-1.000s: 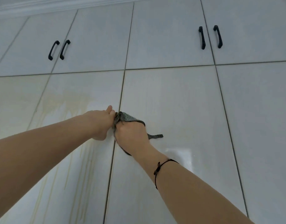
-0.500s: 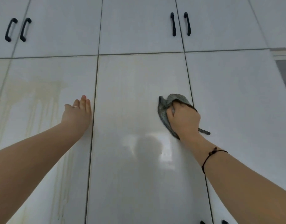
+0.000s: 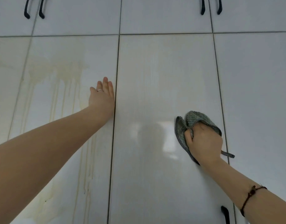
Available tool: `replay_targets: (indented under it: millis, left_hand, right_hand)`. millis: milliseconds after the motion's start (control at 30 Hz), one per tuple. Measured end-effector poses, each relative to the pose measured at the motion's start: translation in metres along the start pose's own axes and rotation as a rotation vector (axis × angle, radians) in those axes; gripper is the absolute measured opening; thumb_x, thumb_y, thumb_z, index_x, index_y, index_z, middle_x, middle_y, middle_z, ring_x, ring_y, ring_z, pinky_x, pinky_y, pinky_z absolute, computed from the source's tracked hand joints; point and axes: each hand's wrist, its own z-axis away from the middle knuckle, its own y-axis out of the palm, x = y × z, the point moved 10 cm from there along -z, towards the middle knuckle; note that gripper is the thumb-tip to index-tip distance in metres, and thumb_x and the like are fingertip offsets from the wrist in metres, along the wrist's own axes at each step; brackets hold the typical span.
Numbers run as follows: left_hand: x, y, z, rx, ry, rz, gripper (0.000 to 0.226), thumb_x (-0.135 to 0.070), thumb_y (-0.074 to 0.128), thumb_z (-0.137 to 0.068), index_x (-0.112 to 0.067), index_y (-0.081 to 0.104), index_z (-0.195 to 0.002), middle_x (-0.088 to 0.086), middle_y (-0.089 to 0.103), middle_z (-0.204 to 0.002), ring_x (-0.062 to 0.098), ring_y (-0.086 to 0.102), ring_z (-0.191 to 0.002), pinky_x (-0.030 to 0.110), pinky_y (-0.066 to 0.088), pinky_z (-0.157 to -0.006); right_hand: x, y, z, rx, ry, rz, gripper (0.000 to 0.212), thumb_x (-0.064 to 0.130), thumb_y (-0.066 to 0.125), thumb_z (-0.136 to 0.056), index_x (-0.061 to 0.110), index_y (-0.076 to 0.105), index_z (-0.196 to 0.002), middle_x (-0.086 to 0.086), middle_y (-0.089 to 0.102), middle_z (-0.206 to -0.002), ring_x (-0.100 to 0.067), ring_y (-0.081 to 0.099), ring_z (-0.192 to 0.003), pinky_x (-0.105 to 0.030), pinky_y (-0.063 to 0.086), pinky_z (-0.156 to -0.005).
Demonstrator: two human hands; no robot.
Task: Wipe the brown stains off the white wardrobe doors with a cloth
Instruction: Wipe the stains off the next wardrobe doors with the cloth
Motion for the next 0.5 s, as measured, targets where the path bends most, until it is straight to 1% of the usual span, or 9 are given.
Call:
replay_targets:
  millis: [100, 233, 300, 367, 433, 500]
  left_hand:
    - [0.002, 0.002, -0.001, -0.024, 0.019, 0.017, 0.088, -0.013, 0.049, -0.098, 0.01, -0.017, -0.151, 0.031, -0.017, -0.16, 0.041, 0.003, -0.152, 0.047, 0.028, -0.119]
    - [0.004, -0.002, -0.009, -0.053, 0.044, 0.021, 0.085, -0.012, 0.047, -0.1, 0.01, -0.016, -0.151, 0.03, -0.016, -0.16, 0.041, 0.005, -0.152, 0.047, 0.032, -0.116]
    - [0.007, -0.005, -0.009, -0.074, 0.091, 0.036, 0.084, -0.012, 0.047, -0.1, 0.009, -0.015, -0.152, 0.03, -0.014, -0.161, 0.041, 0.005, -0.152, 0.047, 0.032, -0.116]
    - [0.013, -0.004, -0.008, -0.14, 0.148, 0.035, 0.089, -0.013, 0.052, -0.097, 0.007, -0.014, -0.153, 0.028, -0.014, -0.162, 0.04, 0.005, -0.153, 0.046, 0.033, -0.115]
    - [0.017, -0.003, -0.006, -0.184, 0.212, 0.022, 0.097, -0.017, 0.058, -0.094, 0.004, -0.016, -0.154, 0.026, -0.015, -0.163, 0.038, 0.005, -0.153, 0.042, 0.036, -0.112]
    - [0.021, 0.002, -0.009, -0.19, 0.255, -0.015, 0.101, -0.023, 0.059, -0.093, 0.0, -0.019, -0.154, 0.023, -0.019, -0.163, 0.034, 0.002, -0.154, 0.039, 0.037, -0.11]
  right_hand:
    - [0.048, 0.011, 0.005, 0.027, -0.045, -0.023, 0.027, 0.027, 0.047, -0.086, 0.018, 0.043, -0.06, 0.0, 0.045, -0.052, -0.02, 0.032, -0.046, -0.024, 0.017, -0.048]
    - [0.125, 0.031, -0.016, 0.05, -0.115, -0.066, 0.024, 0.026, 0.049, -0.084, 0.023, 0.038, -0.063, 0.003, 0.043, -0.05, -0.02, 0.025, -0.046, -0.024, 0.015, -0.047]
    - [0.16, 0.044, -0.033, 0.082, -0.097, -0.092, 0.021, 0.025, 0.053, -0.085, 0.022, 0.045, -0.066, 0.002, 0.046, -0.053, -0.021, 0.028, -0.047, -0.025, 0.018, -0.047]
    - [0.189, 0.05, -0.047, 0.059, -0.078, -0.119, 0.017, 0.025, 0.058, -0.086, 0.019, 0.053, -0.071, 0.001, 0.051, -0.059, -0.023, 0.037, -0.048, -0.026, 0.021, -0.048]
    - [0.216, 0.054, -0.06, 0.029, -0.095, -0.155, 0.023, 0.034, 0.052, -0.094, 0.02, 0.058, -0.078, 0.002, 0.055, -0.064, -0.023, 0.048, -0.052, -0.027, 0.021, -0.05]
    - [0.239, 0.059, -0.072, 0.026, -0.12, -0.185, 0.038, 0.046, 0.037, -0.101, 0.02, 0.061, -0.089, 0.004, 0.059, -0.068, -0.021, 0.053, -0.054, -0.027, 0.021, -0.05]
